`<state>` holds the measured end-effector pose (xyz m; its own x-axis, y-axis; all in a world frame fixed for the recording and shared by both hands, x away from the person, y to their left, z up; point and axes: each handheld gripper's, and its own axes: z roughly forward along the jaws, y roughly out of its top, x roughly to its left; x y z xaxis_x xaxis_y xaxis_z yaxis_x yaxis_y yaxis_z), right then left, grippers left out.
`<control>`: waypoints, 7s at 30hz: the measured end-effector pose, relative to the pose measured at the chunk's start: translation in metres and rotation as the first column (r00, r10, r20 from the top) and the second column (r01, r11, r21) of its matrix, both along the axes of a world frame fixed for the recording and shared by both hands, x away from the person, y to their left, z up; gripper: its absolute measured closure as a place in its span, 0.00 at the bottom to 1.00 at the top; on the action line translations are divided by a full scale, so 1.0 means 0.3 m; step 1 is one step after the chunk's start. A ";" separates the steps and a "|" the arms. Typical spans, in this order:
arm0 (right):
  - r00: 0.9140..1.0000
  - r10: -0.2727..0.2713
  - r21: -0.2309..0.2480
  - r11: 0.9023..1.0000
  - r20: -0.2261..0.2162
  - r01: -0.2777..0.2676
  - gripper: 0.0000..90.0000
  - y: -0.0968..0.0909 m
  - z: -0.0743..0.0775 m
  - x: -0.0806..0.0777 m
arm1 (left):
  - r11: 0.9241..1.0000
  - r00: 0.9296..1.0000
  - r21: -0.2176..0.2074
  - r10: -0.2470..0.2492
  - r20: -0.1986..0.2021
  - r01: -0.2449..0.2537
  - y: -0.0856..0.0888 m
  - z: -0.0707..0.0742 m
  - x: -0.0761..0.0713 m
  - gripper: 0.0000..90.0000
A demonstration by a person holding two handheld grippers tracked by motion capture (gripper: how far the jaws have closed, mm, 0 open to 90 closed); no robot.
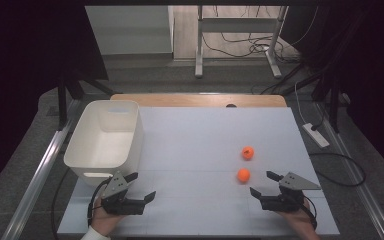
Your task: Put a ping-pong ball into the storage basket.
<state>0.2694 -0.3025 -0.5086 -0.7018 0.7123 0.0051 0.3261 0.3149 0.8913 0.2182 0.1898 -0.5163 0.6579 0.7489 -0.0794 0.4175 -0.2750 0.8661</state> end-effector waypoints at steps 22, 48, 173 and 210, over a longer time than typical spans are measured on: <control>1.000 0.005 -0.004 1.000 0.003 -0.005 0.15 0.008 0.001 0.005 | 1.000 1.000 0.001 -0.012 -0.004 0.012 -0.041 0.040 0.020 0.11; 1.000 0.013 -0.008 1.000 0.012 -0.013 0.15 0.019 0.005 0.012 | 0.998 0.998 0.000 -0.057 -0.002 0.057 -0.108 0.075 0.054 0.11; 0.998 0.054 -0.030 0.998 0.016 -0.054 0.15 0.045 0.000 0.027 | 0.962 0.962 0.043 -0.269 -0.045 0.270 -0.467 0.126 0.251 0.11; 0.999 0.051 -0.021 0.999 0.019 -0.050 0.15 0.043 0.003 0.022 | 0.948 0.947 0.044 -0.313 -0.065 0.316 -0.592 0.104 0.326 0.11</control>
